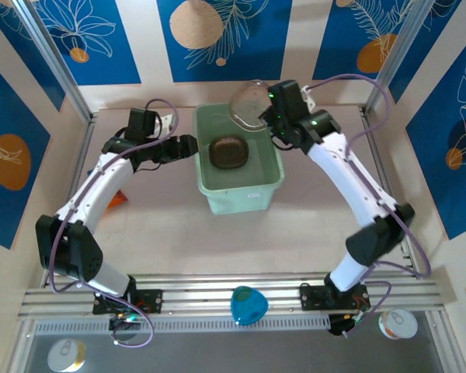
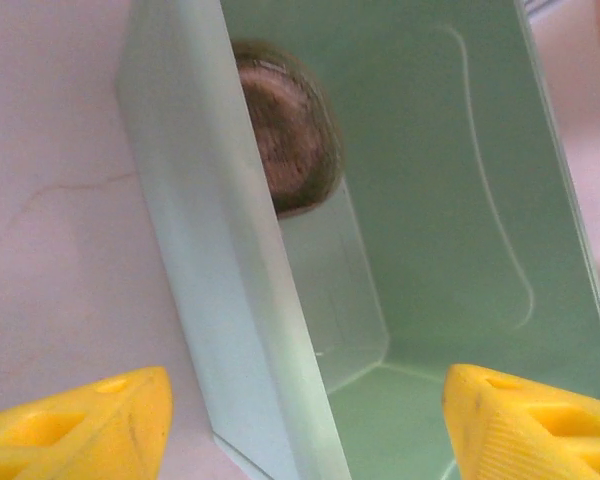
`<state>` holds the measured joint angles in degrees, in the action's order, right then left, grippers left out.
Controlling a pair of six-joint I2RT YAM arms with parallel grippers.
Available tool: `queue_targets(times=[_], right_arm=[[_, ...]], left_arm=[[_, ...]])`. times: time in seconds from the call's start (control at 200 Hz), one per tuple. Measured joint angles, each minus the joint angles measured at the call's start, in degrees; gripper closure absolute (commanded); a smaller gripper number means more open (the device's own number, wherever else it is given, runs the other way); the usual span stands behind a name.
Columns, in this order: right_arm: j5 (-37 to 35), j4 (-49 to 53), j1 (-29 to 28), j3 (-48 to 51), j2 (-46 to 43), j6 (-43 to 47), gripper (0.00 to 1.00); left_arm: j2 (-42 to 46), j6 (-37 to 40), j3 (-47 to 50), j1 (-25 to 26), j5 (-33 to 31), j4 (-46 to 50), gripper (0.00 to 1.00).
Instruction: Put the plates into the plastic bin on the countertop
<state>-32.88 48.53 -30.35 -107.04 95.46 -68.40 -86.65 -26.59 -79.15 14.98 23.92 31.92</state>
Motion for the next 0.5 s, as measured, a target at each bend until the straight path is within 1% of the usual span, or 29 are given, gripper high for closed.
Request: queue_targets(times=[0.3,0.385,0.5], right_arm=[[-2.8,9.9,-5.4,-12.1,15.2,-19.5,1.00],[-3.4,11.8,-6.6,-12.9,17.7,-24.0,1.00],[-6.4,13.9,-8.6,-13.6,20.6,-28.1,1.00]], left_arm=[[2.8,0.2,0.0,-2.1,-0.2,0.4,0.28],[3.6,0.2,0.0,-2.6,-0.2,0.6,0.28],[4.2,0.8,0.0,-3.4,-0.1,0.7,0.28]])
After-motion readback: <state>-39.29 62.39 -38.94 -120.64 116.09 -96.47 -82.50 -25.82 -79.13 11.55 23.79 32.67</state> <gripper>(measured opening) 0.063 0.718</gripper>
